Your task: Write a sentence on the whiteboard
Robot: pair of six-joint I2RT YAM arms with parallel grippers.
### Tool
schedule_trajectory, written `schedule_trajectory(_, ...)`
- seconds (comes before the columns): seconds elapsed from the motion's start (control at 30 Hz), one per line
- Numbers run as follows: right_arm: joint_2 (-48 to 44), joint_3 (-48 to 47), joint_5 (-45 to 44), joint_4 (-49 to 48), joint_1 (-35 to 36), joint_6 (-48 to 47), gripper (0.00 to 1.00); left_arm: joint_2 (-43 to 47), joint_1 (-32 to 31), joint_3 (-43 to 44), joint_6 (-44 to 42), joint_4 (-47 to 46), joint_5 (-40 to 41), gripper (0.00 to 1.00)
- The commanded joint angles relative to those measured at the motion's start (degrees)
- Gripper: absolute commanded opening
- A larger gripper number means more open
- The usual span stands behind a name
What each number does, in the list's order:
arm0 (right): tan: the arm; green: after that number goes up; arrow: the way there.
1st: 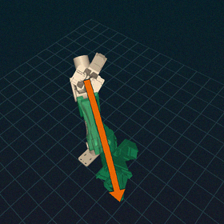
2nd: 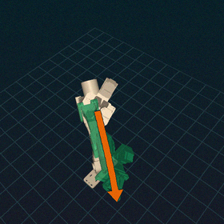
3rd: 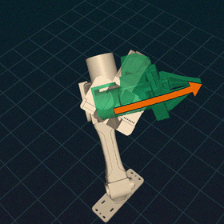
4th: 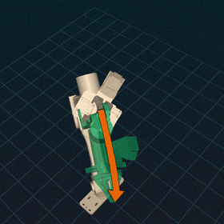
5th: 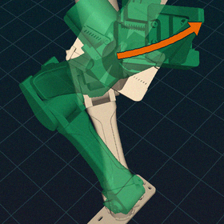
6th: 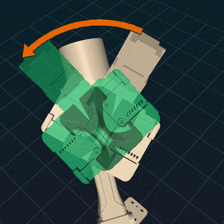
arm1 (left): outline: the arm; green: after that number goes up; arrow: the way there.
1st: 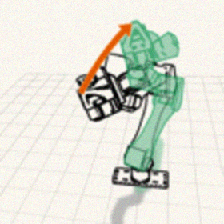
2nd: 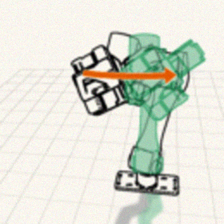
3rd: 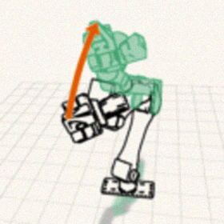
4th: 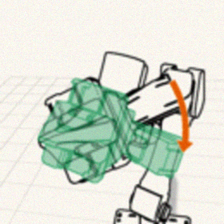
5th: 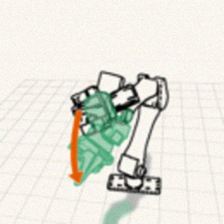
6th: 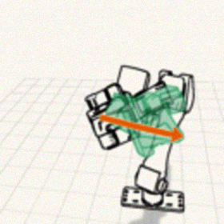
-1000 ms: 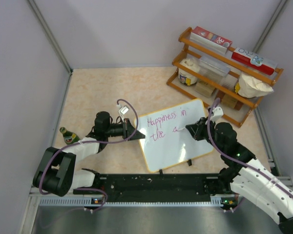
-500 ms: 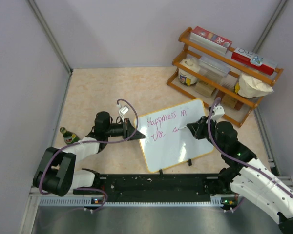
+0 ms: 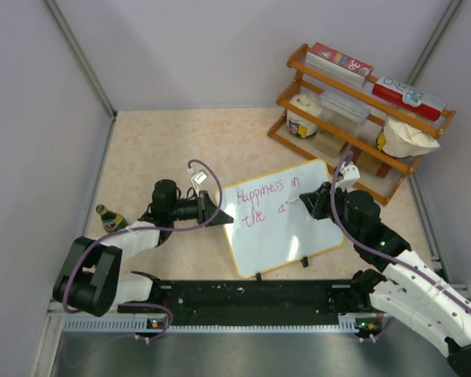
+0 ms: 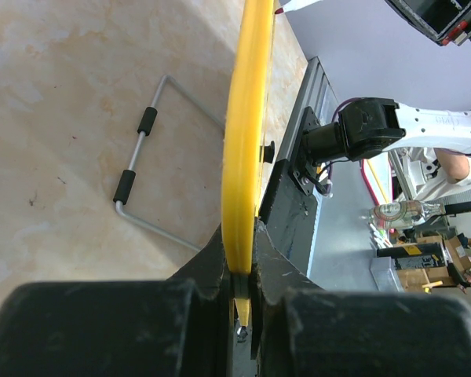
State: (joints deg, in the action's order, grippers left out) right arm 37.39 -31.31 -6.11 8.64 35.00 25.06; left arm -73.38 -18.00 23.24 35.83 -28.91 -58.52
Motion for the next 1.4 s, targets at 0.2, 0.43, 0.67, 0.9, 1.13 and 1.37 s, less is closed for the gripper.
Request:
schedule_trajectory(0.2, 0.23, -0.16, 0.40, -1.88, -0.29, 0.08, 0.00, -1.23, -0.72, -1.62, -5.16, 3.68, 2.54, 0.00)
schedule_trajectory(0.43, -0.47, 1.60, -0.92, -0.47, -0.29, 0.17, 0.00, -1.23, -0.81, -1.54, -5.07, 3.77, 2.45, 0.00)
schedule_trajectory(0.67, -0.56, 1.87, -2.42, 0.67, -0.37, -0.27, 0.00, -1.32, -0.81, -1.54, -5.16, 3.77, 2.36, 0.00)
schedule_trajectory(0.9, -0.38, 1.52, -2.86, 0.94, -0.46, -0.36, 0.00, -1.24, -0.81, -1.62, -5.16, 3.77, 2.36, 0.00)
schedule_trajectory(1.13, -0.38, 1.60, -1.72, 1.29, -0.81, -0.45, 0.00, -1.32, -0.81, -1.45, -5.16, 3.77, 2.36, 0.00)
schedule_trajectory(1.37, -1.44, 3.10, -0.13, 1.73, -0.81, 0.43, 0.00, -1.59, -0.81, -1.27, -5.16, 3.59, 2.27, 0.00)
